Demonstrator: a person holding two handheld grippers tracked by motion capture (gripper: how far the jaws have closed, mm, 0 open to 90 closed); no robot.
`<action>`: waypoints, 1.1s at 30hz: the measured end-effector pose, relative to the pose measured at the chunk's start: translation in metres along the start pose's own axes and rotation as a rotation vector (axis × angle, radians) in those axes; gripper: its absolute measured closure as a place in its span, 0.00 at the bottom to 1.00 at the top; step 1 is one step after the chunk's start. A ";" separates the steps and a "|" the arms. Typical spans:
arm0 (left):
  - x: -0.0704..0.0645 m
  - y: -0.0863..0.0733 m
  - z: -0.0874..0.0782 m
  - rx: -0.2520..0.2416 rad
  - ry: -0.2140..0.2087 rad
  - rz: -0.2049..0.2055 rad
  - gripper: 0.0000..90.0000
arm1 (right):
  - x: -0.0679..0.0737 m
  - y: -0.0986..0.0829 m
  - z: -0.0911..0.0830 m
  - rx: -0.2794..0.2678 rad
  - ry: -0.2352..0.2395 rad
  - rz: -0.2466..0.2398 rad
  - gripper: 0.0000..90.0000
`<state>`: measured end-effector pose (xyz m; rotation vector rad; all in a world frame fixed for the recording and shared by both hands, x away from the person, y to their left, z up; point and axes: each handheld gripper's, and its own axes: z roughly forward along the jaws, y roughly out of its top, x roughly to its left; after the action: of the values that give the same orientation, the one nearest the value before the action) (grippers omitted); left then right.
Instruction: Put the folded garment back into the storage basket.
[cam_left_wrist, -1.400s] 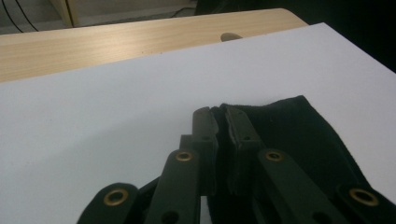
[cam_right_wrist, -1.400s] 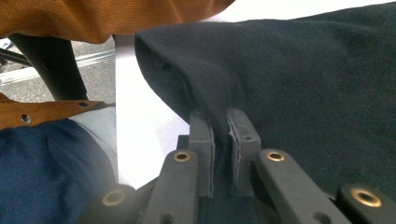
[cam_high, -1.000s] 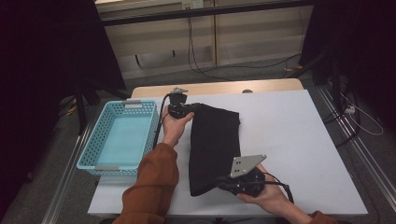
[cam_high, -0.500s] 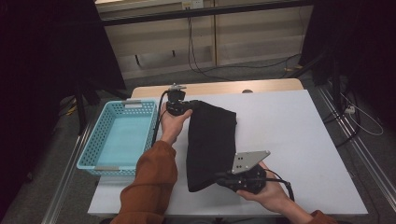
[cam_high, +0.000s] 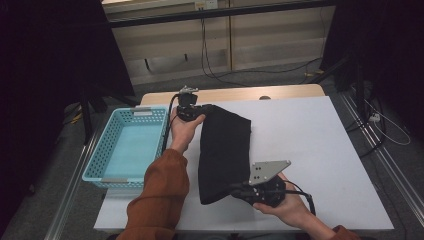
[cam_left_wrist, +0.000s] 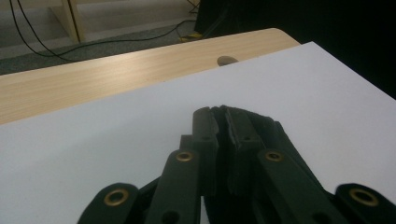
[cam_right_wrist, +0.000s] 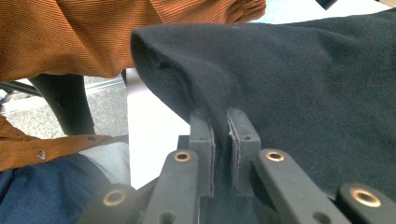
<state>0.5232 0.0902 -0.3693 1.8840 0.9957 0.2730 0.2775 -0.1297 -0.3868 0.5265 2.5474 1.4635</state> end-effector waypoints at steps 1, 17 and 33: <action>0.000 0.001 -0.001 -0.002 0.003 0.000 0.93 | 0.000 0.001 0.000 -0.004 -0.002 0.001 0.92; -0.007 0.013 -0.008 -0.029 0.000 0.011 0.93 | 0.000 0.011 -0.010 -0.045 -0.025 -0.002 0.92; -0.005 0.028 -0.023 -0.054 0.015 0.028 0.93 | 0.002 0.030 -0.015 -0.077 -0.027 -0.043 0.92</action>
<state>0.5215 0.0952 -0.3332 1.8502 0.9630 0.3279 0.2780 -0.1276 -0.3531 0.4735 2.4551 1.5213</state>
